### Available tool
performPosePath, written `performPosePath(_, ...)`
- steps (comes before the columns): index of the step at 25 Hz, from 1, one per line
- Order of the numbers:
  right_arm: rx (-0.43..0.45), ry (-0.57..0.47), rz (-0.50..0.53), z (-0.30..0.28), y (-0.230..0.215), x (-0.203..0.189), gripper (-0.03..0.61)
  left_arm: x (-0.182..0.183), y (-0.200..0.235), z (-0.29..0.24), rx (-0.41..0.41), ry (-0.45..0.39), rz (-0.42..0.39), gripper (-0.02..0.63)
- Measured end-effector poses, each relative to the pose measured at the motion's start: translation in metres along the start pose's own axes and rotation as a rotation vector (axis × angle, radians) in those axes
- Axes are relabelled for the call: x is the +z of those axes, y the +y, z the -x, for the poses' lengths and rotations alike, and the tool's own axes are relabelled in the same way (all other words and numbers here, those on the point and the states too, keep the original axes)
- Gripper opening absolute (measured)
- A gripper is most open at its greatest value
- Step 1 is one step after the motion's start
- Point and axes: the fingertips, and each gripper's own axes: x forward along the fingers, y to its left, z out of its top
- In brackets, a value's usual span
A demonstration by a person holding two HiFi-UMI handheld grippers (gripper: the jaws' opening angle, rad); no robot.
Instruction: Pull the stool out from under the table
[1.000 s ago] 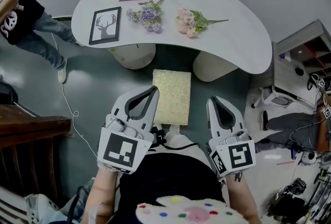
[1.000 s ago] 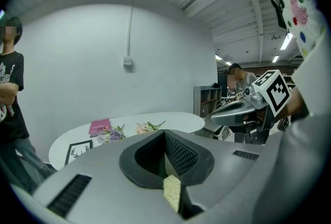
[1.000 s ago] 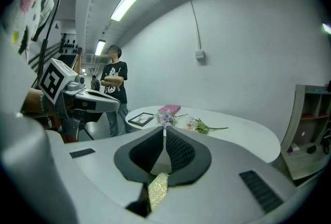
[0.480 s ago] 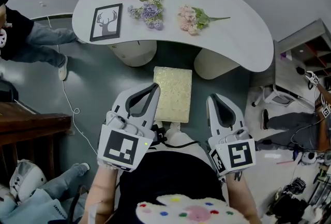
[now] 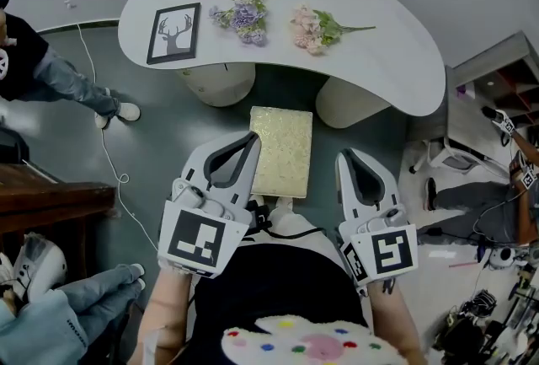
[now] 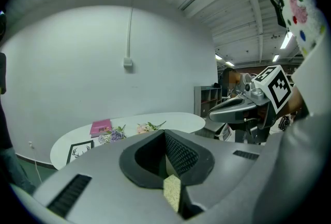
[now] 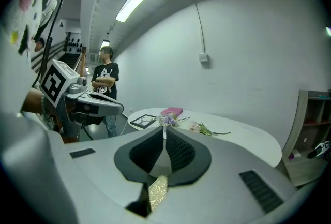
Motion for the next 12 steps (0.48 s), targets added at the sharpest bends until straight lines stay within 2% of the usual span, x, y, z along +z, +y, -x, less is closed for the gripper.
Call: performPosePath(12, 0.002, 0.004, 0.021, -0.0046, 0.0028, 0.0018, 0.043, -0.0007, 0.0041, -0.0019, -0.001, 0.001, -0.003, 0.017)
